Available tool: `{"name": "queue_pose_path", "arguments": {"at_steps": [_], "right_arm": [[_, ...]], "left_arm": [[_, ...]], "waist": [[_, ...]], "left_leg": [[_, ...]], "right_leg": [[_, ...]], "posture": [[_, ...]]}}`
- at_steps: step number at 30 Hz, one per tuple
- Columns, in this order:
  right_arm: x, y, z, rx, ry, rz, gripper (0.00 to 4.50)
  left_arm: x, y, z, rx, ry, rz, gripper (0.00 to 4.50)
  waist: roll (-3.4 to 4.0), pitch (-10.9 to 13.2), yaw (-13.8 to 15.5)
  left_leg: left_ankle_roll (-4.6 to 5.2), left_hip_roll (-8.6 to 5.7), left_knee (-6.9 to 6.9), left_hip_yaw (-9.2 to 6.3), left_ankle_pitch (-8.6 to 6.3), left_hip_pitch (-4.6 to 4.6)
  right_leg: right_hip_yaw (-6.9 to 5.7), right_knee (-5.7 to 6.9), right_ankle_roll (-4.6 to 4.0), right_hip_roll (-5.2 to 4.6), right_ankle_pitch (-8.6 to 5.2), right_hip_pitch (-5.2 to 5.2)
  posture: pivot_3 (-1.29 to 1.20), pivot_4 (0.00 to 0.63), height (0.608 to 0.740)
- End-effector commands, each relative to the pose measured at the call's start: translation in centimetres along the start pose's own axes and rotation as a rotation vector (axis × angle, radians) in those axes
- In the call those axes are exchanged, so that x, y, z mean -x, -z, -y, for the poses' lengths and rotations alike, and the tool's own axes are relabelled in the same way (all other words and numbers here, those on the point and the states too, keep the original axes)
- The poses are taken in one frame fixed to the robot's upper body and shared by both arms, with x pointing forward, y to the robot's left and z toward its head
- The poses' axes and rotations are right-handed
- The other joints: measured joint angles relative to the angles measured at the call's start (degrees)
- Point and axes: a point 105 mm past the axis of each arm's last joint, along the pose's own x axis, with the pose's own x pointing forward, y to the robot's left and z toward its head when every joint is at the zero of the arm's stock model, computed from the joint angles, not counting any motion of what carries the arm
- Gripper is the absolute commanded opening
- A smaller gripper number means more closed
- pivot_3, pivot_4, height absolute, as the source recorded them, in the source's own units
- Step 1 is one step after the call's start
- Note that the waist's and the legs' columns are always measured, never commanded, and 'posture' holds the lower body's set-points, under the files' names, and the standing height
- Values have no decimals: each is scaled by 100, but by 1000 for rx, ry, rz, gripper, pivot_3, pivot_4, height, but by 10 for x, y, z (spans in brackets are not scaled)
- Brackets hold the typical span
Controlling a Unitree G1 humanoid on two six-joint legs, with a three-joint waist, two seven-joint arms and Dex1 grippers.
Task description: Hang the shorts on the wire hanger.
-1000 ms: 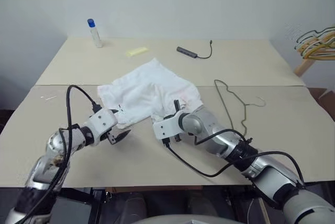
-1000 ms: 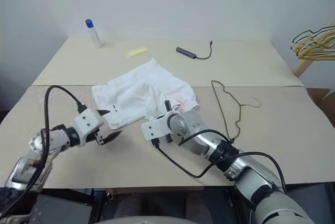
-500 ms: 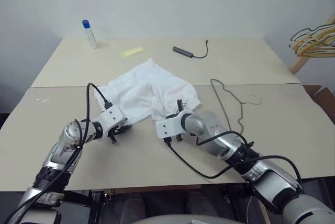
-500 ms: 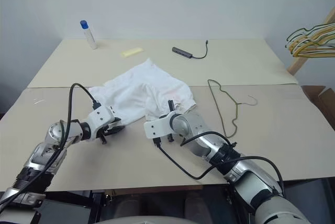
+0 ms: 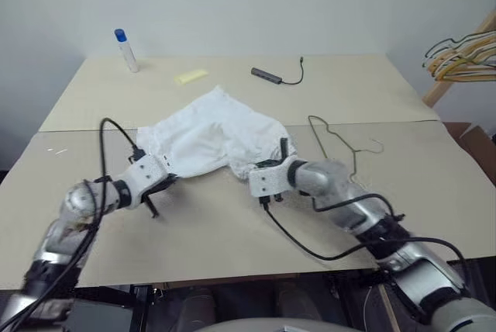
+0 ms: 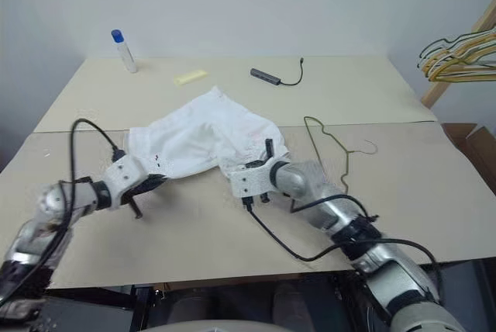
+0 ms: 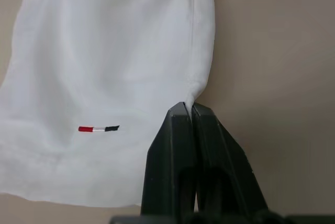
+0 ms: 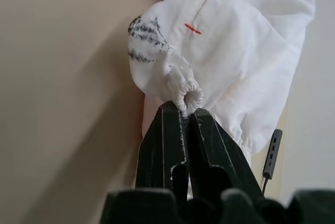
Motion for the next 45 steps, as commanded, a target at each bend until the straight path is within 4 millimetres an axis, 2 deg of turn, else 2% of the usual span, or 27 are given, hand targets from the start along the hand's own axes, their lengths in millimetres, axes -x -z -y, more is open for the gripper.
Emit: {"name": "queue_pose_path", "arguments": {"at_steps": [1,2,5,8,14,20,27,30,34,39,42,45], "right_arm": [[35,-17,5,49,-10,187,0],[44,-16,-2,73,-32,205,0],[60,-10,-18,113,-119,224,0],[75,-8,-30,46,-217,261,0],[104,-6,-60,-32,-525,301,0],[95,-3,-76,-96,-595,345,0],[91,9,-84,-65,-639,323,0],[98,9,-83,-85,-668,331,814],[109,5,-81,-109,-702,355,2124],[120,8,-71,-166,-661,338,3793],[129,10,-52,-281,-578,309,3793],[129,24,-25,-479,-418,176,3793]], "left_arm": [[38,-22,12,-76,121,58,48],[50,-21,19,-86,170,39,48],[69,-15,28,-98,238,-19,48],[85,-11,38,-78,316,-66,48],[94,-7,68,-57,500,-106,48],[102,-12,90,-33,666,-111,48],[104,-7,89,-55,690,-141,48],[103,-2,85,-55,675,-145,664],[103,3,79,-64,656,-152,1859],[107,-7,67,-49,643,-106,3476],[106,-17,54,-50,589,-52,4336],[92,-30,35,-79,456,44,4422]], "waist": [[1,0,-4],[1,2,-6],[3,4,10],[2,3,6],[1,3,12],[-6,-2,-4],[-1,2,1],[-1,2,1],[0,3,1],[0,3,-6],[3,4,6],[5,4,-1]], "left_leg": [[0,1,0,0,0,3],[0,2,-2,0,0,11],[0,3,-4,4,0,29],[0,3,-5,6,0,53],[1,4,-14,10,-1,60],[0,8,-14,11,-1,94],[1,7,-16,12,-2,90],[1,7,-16,12,-2,91],[1,7,-16,12,-2,90],[0,7,-16,12,-2,90],[0,7,-16,13,-2,89],[0,7,-16,13,-2,91]], "right_leg": [[0,2,0,0,0,1],[0,-1,0,0,-1,10],[-1,-2,0,-2,-4,21],[0,0,9,-1,-15,37],[2,-6,-2,-2,-15,44],[1,-5,17,0,-35,74],[1,-5,-5,0,-25,69],[1,-5,-4,0,-26,71],[1,-5,-5,0,-25,71],[1,-5,-3,0,-26,70],[0,-5,-3,-2,-26,69],[0,-3,-3,-1,-26,70]], "posture": [[-18,0,740],[-19,0,740],[-11,0,740],[-6,0,740],[-7,0,740],[-23,0,740],[-28,0,740],[-29,0,740],[-41,0,740],[-57,0,740],[-60,0,740],[-76,0,740]]}}
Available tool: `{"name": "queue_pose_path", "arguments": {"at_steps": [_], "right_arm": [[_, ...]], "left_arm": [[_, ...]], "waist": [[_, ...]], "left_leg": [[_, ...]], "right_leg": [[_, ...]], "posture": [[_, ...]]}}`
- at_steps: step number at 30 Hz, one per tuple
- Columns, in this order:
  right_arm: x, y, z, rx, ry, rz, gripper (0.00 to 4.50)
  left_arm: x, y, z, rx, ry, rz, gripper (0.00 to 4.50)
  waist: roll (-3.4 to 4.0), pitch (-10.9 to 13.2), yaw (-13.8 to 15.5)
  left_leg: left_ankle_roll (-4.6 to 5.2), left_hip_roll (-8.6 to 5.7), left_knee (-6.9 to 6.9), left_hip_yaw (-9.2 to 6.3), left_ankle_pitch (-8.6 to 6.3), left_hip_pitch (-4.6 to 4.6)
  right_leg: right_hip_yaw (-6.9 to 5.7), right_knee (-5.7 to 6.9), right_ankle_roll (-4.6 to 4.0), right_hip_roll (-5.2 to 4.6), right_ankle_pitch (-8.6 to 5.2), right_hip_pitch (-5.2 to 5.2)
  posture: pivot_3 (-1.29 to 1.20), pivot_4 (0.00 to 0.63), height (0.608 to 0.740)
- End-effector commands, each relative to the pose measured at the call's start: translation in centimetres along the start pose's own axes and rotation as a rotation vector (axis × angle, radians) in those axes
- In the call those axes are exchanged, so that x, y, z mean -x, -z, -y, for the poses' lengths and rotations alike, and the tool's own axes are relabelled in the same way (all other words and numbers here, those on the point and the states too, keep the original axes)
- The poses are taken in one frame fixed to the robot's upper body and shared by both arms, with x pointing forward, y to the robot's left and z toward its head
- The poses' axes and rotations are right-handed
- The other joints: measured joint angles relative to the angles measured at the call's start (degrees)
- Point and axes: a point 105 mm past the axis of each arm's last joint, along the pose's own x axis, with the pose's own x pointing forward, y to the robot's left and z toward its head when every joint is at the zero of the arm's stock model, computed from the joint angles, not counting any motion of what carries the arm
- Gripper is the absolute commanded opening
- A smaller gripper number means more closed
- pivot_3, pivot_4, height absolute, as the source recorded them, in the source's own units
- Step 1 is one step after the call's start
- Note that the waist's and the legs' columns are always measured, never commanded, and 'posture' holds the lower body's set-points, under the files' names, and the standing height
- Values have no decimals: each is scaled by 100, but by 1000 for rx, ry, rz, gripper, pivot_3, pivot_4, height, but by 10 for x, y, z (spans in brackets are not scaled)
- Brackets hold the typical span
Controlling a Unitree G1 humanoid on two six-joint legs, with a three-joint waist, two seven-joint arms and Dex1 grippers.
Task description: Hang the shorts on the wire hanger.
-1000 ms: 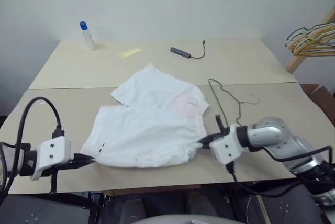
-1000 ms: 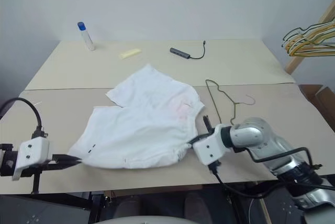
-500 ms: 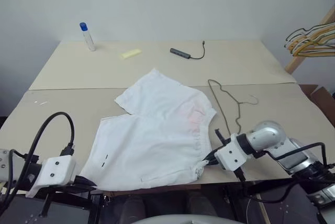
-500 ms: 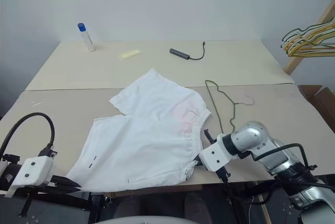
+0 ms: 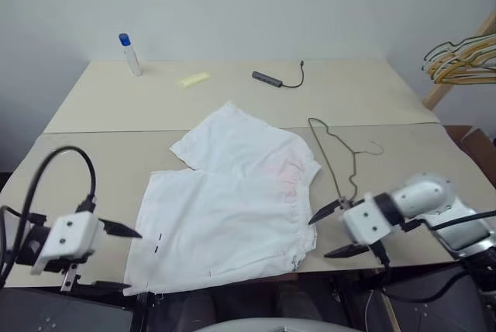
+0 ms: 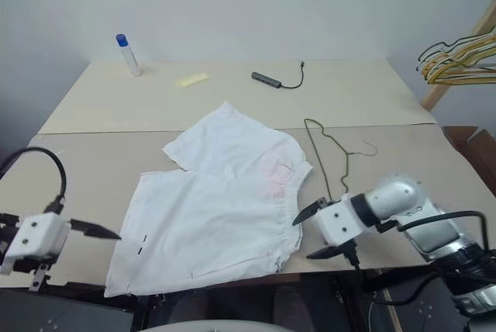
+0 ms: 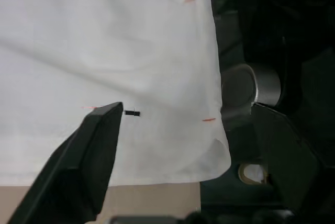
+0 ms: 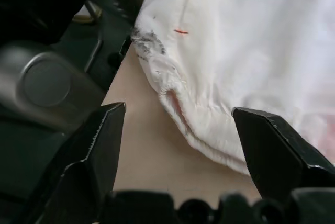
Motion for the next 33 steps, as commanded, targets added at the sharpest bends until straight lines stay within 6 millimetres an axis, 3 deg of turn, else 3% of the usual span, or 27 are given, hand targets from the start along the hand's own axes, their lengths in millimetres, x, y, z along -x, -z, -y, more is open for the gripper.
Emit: {"name": "queue_pose_path", "arguments": {"at_steps": [1,6,12,22,33], "right_arm": [[29,-2,37,-215,292,-44,3793],[43,28,70,-635,633,-118,3793],[29,58,86,-969,847,-168,3793],[2,91,98,-1078,919,-259,3793],[-13,89,100,-1104,825,-183,3793]], "left_arm": [[2,-20,-29,-61,-169,107,4422],[-15,-45,-45,-85,-204,244,4422],[-35,-65,-41,-52,-96,352,4422],[-44,-81,-36,-19,-32,410,4422],[-48,-72,-31,-22,-48,392,4422]], "waist": [[-1,-2,-2],[-4,-5,-72],[-4,-6,-269],[-4,-6,-614],[-2,-6,-773]], "left_leg": [[0,0,0,0,0,1],[-2,-1,0,0,-1,-8],[-1,-1,0,-2,0,-30],[0,-6,1,-17,1,-67],[1,-6,1,-23,1,-62]], "right_leg": [[1,1,-1,0,1,0],[5,1,-7,3,5,-7],[10,10,-8,6,6,-32],[10,10,-3,5,7,-53],[11,12,-1,6,8,-50]], "posture": [[-79,0,740],[-119,0,740],[-155,0,740],[-149,0,740],[-130,0,740]]}}
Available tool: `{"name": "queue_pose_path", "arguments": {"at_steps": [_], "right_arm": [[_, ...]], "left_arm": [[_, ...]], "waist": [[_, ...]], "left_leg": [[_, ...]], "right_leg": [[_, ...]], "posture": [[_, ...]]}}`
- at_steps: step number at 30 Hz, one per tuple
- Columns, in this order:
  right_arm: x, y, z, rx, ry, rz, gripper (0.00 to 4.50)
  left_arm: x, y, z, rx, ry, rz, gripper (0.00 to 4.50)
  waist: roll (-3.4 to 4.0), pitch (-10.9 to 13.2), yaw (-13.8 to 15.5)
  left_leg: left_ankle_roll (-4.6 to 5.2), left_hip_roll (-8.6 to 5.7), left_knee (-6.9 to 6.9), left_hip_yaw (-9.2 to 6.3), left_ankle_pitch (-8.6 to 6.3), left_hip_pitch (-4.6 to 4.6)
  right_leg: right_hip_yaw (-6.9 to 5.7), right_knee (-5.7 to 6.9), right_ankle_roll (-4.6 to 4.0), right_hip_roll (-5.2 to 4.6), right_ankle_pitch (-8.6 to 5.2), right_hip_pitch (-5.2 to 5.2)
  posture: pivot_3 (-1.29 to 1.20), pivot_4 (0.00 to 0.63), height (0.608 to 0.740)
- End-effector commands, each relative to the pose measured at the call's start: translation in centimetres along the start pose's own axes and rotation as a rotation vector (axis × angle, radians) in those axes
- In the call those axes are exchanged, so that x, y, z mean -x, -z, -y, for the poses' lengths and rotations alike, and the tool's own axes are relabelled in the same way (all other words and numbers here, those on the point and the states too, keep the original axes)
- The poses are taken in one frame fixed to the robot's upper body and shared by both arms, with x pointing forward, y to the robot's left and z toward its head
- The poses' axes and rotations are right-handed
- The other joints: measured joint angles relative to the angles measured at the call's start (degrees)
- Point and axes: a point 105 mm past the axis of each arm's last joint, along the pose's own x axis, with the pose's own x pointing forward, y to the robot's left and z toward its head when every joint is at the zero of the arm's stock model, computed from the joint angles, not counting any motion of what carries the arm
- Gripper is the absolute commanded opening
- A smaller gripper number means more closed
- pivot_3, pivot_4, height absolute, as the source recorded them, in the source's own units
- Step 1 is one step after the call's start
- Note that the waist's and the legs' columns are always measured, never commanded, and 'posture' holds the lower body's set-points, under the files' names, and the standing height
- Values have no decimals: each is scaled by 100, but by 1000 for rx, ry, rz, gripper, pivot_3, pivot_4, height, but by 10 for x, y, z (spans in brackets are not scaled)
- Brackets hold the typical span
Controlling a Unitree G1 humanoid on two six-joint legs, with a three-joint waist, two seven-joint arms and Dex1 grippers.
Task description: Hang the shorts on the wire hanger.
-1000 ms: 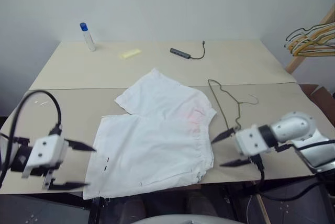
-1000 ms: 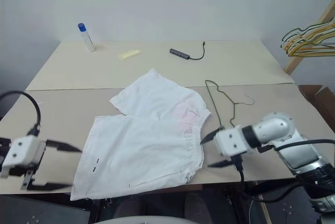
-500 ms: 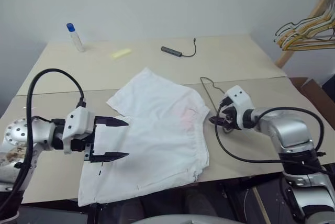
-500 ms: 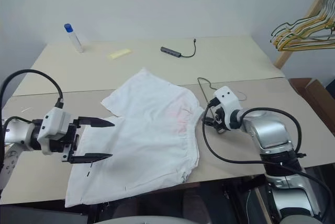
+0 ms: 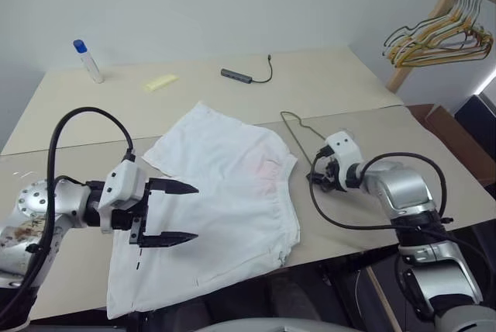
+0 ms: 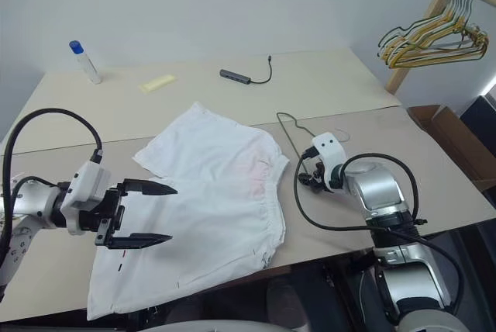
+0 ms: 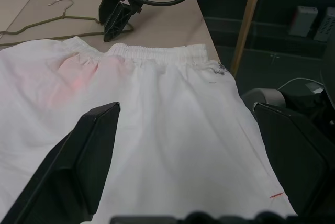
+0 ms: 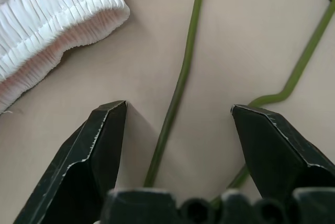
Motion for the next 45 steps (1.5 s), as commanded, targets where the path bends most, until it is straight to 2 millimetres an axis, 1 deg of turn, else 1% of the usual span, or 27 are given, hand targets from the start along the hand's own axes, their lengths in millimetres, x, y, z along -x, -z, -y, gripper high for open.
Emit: {"name": "queue_pose_path", "arguments": {"at_steps": [1,2,5,7,8,10,12,13,15,16,17,18,23,26,28,31,33,35,36,39,41,45], "right_arm": [[2,-9,-2,9,-22,23,3793],[2,-9,-3,31,-18,21,3793],[2,-6,-4,1,-20,-14,3793],[0,-1,-1,-33,-8,-53,3430],[-1,3,0,-35,-5,-79,3196],[-4,10,-1,-47,-4,-128,2485],[-6,16,-2,-43,-5,-161,1880],[-7,17,-2,-41,-1,-165,1478],[-8,19,0,-33,6,-169,886],[-8,19,1,-26,13,-170,488],[-7,20,1,-15,17,-173,182],[-7,20,1,-12,22,-174,36],[-5,18,3,3,54,-155,36],[3,5,8,-12,94,-80,36],[13,-8,12,2,136,2,36],[31,-25,16,8,195,127,36],[45,-38,14,6,217,229,36],[56,-47,10,9,223,300,36],[61,-52,6,10,215,332,36],[77,-68,-17,183,207,468,36],[85,-75,-40,328,167,559,36],[92,-82,-74,471,95,688,36]], "left_arm": [[-1,-3,1,-55,-7,-1,4422],[-2,-1,0,-57,-10,-2,4422],[-5,4,0,-65,-14,-2,4422],[-7,6,-1,-66,-15,1,4500],[-8,6,-2,-70,-18,1,4500],[-9,8,-5,-85,-26,-5,4500],[-11,7,-8,-96,-34,3,4500],[-12,5,-9,-100,-38,10,4500],[-13,1,-11,-105,-46,34,4500],[-13,-1,-12,-106,-47,43,4500],[-14,-2,-12,-108,-49,49,4500],[-14,-2,-12,-110,-51,52,4500],[-16,-3,-22,-114,-103,83,4500],[-17,-7,-32,-78,-167,156,4500],[-21,-5,-45,-6,-235,196,4500],[-32,2,-64,115,-324,229,4500],[-42,4,-82,242,-410,270,4500],[-49,2,-94,344,-454,315,4500],[-52,-1,-97,383,-463,342,4500],[-65,-21,-108,519,-448,478,4500],[-71,-40,-111,577,-418,583,4500],[-70,-66,-115,652,-380,732,4500]], "waist": [[0,0,0],[0,0,1],[0,0,2],[0,0,2],[0,0,2],[-1,-1,3],[-5,-4,4],[-10,-8,4],[-26,-23,5],[-33,-29,4],[-37,-36,3],[-39,-40,3],[-40,-42,13],[-40,-42,30],[-39,-41,30],[-31,-37,7],[-30,-36,-11],[-31,-36,-17],[-31,-36,-33],[-31,-36,-70],[-31,-36,-102],[-31,-36,-208]], "left_leg": [[0,0,0,0,0,0],[0,0,0,0,0,0],[0,0,0,0,0,1],[0,0,0,0,0,3],[0,1,0,-1,0,3],[0,0,0,-1,0,3],[0,1,0,-2,0,4],[0,1,0,-2,0,4],[0,1,0,-3,0,7],[0,1,0,-3,0,8],[0,1,0,-3,0,8],[0,1,0,-3,0,10],[0,1,0,-5,-1,37],[0,1,0,-11,-1,55],[0,-1,0,-11,-1,55],[0,-3,0,-16,-1,47],[0,-5,0,-17,-1,45],[0,-5,0,-21,-1,43],[0,-5,0,-22,-1,45],[0,-7,0,-34,-1,37],[0,-14,0,-42,-1,31],[0,-23,0,-51,-1,31]], "right_leg": [[0,0,0,0,0,0],[0,0,0,0,0,0],[0,0,0,0,0,2],[0,0,0,0,0,3],[0,1,0,1,0,3],[0,0,0,1,0,3],[-1,0,0,2,0,4],[-1,-1,0,1,0,5],[-2,-2,0,2,0,8],[-2,-2,0,2,0,9],[-2,-2,0,2,0,10],[-2,-2,0,1,0,12],[-5,-8,2,1,-1,43],[-12,-15,5,0,-3,69],[-12,-18,6,-3,-3,71],[-11,-18,9,-3,-3,66],[-10,-17,11,-4,-3,65],[-10,-16,13,-4,-2,64],[-10,-17,13,-3,-2,65],[-9,-17,17,-1,-4,64],[-2,-19,20,-1,-6,64],[4,-24,25,-5,-8,73]], "posture": [[-130,0,740],[-125,0,740],[-124,0,740],[-123,0,740],[-121,0,740],[-116,0,740],[-115,0,740],[-116,0,740],[-120,0,740],[-124,0,740],[-126,0,740],[-127,0,740],[-137,0,740],[-162,0,740],[-179,0,740],[-192,0,740],[-200,0,740],[-207,0,740],[-209,0,740],[-220,0,740],[-220,0,740],[-223,0,740]]}}
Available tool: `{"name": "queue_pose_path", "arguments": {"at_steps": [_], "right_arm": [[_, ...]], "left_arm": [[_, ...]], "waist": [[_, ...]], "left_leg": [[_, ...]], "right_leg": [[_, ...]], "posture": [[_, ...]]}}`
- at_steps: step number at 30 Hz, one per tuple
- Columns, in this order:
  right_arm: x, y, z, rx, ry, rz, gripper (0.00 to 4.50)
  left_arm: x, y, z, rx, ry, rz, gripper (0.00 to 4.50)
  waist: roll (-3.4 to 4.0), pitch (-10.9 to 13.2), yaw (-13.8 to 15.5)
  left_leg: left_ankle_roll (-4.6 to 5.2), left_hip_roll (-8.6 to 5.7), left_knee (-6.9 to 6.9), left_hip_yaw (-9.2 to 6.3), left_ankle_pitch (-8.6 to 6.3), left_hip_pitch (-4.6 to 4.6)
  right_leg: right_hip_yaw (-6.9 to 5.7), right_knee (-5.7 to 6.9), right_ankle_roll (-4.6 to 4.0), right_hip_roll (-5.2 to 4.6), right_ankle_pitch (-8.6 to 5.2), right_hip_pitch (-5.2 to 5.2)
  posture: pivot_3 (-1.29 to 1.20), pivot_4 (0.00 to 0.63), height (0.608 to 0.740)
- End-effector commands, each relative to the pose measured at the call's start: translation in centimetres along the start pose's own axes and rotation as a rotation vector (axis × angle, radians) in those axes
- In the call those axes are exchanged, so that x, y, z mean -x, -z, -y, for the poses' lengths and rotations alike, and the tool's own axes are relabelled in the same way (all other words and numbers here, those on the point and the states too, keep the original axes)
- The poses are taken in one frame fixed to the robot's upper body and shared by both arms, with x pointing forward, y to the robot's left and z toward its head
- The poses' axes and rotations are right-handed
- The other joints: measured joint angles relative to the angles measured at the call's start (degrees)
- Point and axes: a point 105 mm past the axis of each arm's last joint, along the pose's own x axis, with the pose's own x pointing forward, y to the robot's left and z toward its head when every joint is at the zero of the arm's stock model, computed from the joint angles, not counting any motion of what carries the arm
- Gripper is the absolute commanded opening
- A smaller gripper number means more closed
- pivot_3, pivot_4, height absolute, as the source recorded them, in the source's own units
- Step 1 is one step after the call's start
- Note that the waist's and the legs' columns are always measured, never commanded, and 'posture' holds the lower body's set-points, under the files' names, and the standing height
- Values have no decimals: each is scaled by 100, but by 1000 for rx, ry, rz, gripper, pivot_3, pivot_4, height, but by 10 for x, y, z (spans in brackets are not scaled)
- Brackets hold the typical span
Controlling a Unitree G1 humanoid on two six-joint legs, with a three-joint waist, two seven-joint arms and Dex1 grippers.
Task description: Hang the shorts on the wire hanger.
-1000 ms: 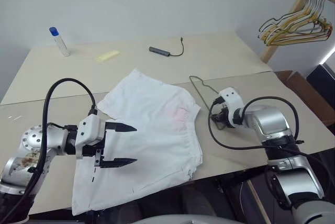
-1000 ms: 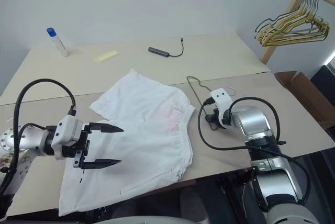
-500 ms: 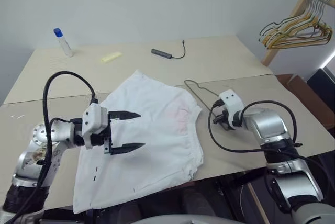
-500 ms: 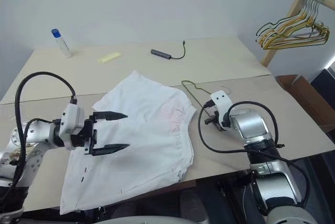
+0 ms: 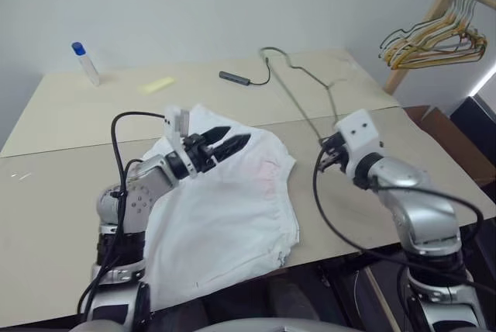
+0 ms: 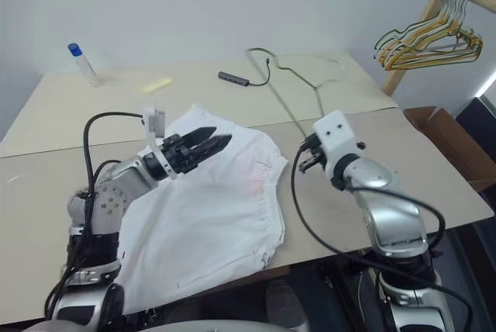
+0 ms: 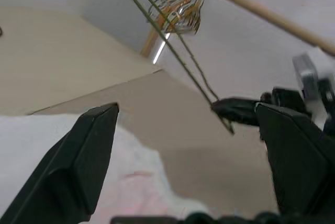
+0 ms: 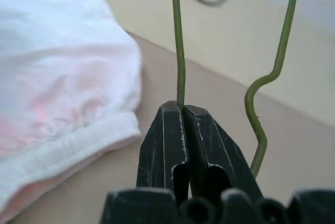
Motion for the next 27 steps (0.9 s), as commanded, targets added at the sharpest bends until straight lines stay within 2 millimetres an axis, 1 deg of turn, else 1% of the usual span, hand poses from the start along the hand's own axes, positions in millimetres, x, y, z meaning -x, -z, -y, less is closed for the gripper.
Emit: {"name": "queue_pose_path", "arguments": {"at_steps": [1,5,8,11,15,19,24,27], "right_arm": [[6,-36,-14,128,-18,192,36],[4,-42,-28,153,-49,255,36],[3,-43,-37,188,-73,290,36],[2,-42,-42,210,-91,302,0],[-1,-41,-41,209,-80,306,0],[-4,-40,-40,216,-63,305,0],[-7,-40,-41,237,-46,309,0],[-7,-39,-43,290,-55,311,0]], "left_arm": [[-5,-25,12,68,33,113,4500],[-5,-35,6,135,-3,160,4500],[-5,-39,3,150,-42,191,4500],[-7,-46,-1,213,-61,244,3936],[-6,-52,4,245,-37,285,2697],[-6,-49,5,229,-42,261,1522],[-7,-50,5,246,-45,288,33],[-7,-52,5,244,-41,302,33]], "waist": [[0,0,-49],[0,0,-118],[0,0,-120],[0,0,-110],[0,0,-101],[0,0,-99],[0,0,-101],[0,0,-100]], "left_leg": [[0,0,0,-1,0,5],[0,-11,0,-26,0,11],[0,-19,0,-42,0,10],[0,-22,0,-49,0,4],[0,-27,0,-55,0,2],[0,-28,0,-57,0,0],[0,-39,0,-68,0,0],[-1,-41,0,-70,0,-1]], "right_leg": [[0,-1,0,0,0,5],[0,0,1,2,0,10],[0,-3,0,1,0,13],[-3,-12,1,0,1,14],[-2,-24,6,-1,4,21],[-2,-26,6,-1,5,21],[-1,-26,6,-2,5,22],[-2,-26,7,-4,5,22]], "posture": [[-223,0,740],[-215,0,740],[-209,0,740],[-204,0,740],[-198,0,740],[-196,0,740],[-201,0,740],[-205,0,740]]}}
